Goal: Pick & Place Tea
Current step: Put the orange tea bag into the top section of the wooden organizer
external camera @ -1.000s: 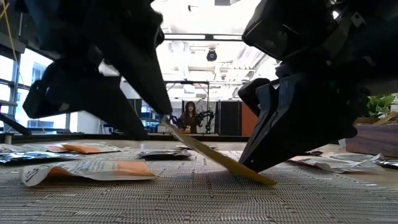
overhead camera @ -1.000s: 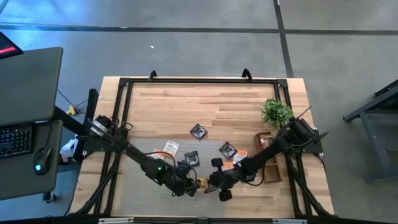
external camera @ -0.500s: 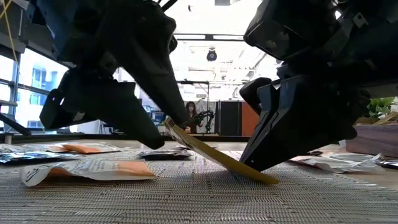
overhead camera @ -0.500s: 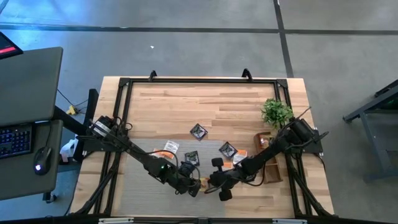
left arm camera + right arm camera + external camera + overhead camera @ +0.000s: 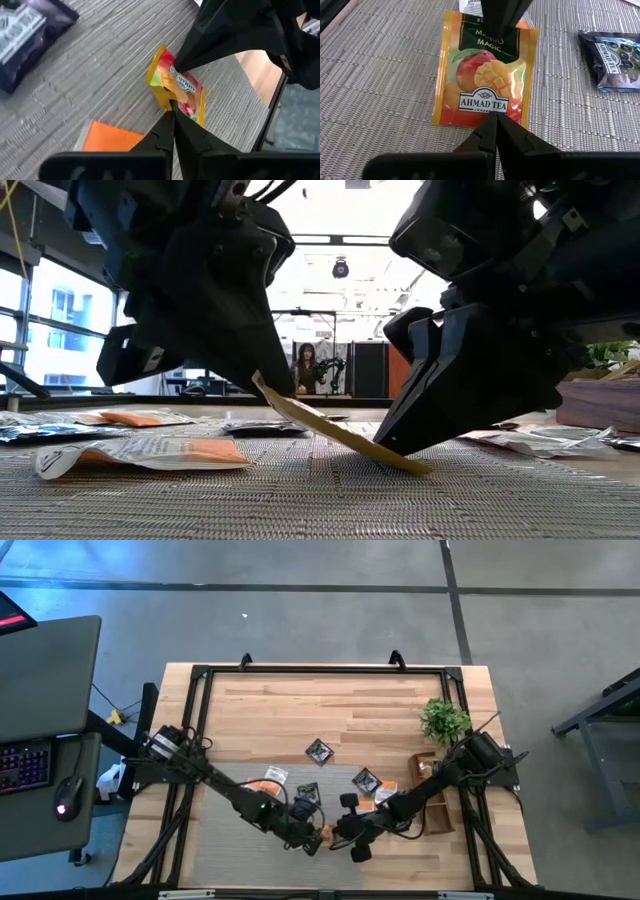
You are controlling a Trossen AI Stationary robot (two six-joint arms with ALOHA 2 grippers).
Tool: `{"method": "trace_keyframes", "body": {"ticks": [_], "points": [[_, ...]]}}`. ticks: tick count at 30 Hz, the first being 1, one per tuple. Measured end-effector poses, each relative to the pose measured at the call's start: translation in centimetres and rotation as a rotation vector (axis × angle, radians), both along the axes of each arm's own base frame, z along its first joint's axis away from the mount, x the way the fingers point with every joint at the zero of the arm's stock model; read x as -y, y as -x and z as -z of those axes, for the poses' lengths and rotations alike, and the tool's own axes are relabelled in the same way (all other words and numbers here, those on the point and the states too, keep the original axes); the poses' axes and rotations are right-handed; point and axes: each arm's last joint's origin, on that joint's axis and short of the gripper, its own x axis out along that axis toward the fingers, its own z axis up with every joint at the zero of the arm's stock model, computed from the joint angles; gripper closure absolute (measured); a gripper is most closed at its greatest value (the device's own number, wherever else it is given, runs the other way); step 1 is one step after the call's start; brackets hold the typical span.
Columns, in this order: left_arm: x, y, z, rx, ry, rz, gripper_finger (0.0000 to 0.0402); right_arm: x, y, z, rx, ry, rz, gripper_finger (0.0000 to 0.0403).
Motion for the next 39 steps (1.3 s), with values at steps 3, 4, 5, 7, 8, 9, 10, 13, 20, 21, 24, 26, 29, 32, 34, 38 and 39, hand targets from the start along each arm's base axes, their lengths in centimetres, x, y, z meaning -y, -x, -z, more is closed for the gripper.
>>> {"method": "trace_keyframes", "body": {"ticks": [3, 4, 5, 7, 8, 9, 10, 13, 20, 21, 24, 26, 29, 32, 34, 38, 39], "points": [[-0.4, -0.2, 0.0, -0.003, -0.009, 0.023, 0.0400, 0.0, 0.0, 0.0, 0.001, 0.000, -0.002, 0.0401], [-0.5, -0.3, 0.0, -0.006, -0.009, 0.036, 0.0400, 0.0, 0.0, 0.0, 0.001, 0.001, -0.002, 0.0401], [-0.5, -0.3, 0.0, -0.008, -0.011, 0.051, 0.0400, 0.0, 0.0, -0.1, 0.001, 0.000, -0.003, 0.0399], [-0.6, -0.4, 0.0, -0.010, -0.018, 0.075, 0.0400, -0.2, 0.1, -0.2, 0.002, -0.007, -0.001, 0.0392], [-0.6, -0.4, 0.0, -0.014, -0.016, 0.098, 0.0401, -0.2, 0.1, -0.4, 0.002, -0.013, 0.001, 0.0387], [-0.7, -0.4, 0.0, -0.016, -0.019, 0.117, 0.0401, -0.1, 0.2, -0.7, -0.002, -0.016, -0.004, 0.0382], [-0.8, -0.5, 0.1, -0.017, -0.025, 0.138, 0.0401, -0.1, 0.3, -1.0, -0.006, -0.017, -0.007, 0.0376], [-1.2, -0.6, -0.1, -0.010, -0.056, 0.193, 0.0401, 0.2, 0.6, -2.1, -0.006, 0.026, -0.017, 0.0353], [-2.0, -1.2, -3.4, 0.032, -0.198, 0.350, 0.0401, 1.1, 1.0, -4.9, 0.022, 0.060, 0.006, 0.0289], [-2.2, -1.4, -4.0, 0.023, -0.242, 0.385, 0.0401, 1.3, 1.0, -5.2, 0.031, 0.059, 0.009, 0.0281], [-2.8, -1.7, -5.6, -0.030, -0.341, 0.470, 0.0401, 1.9, 0.5, -6.1, 0.067, 0.034, 0.039, 0.0262], [-3.3, -1.8, -6.4, -0.078, -0.387, 0.500, 0.0401, 2.6, 0.2, -6.5, 0.079, -0.009, 0.079, 0.0253], [-4.2, -2.2, -7.2, -0.121, -0.428, 0.472, 0.0401, 3.6, 0.0, -7.4, 0.095, -0.047, 0.132, 0.0246], [-4.5, -2.3, -7.1, -0.139, -0.463, 0.500, 0.0401, 4.5, -0.4, -7.9, 0.119, -0.046, 0.148, 0.0246], [-4.4, -2.4, -7.3, -0.126, -0.479, 0.526, 0.0401, 4.8, -0.7, -8.1, 0.144, -0.051, 0.152, 0.0250], [-4.3, -2.1, -7.1, -0.155, -0.485, 0.536, 0.0401, 5.4, -1.1, -8.3, 0.164, -0.067, 0.151, 0.0261], [-4.4, -2.1, -7.1, -0.157, -0.488, 0.534, 0.0401, 5.5, -1.2, -8.3, 0.170, -0.077, 0.156, 0.0264]]}}
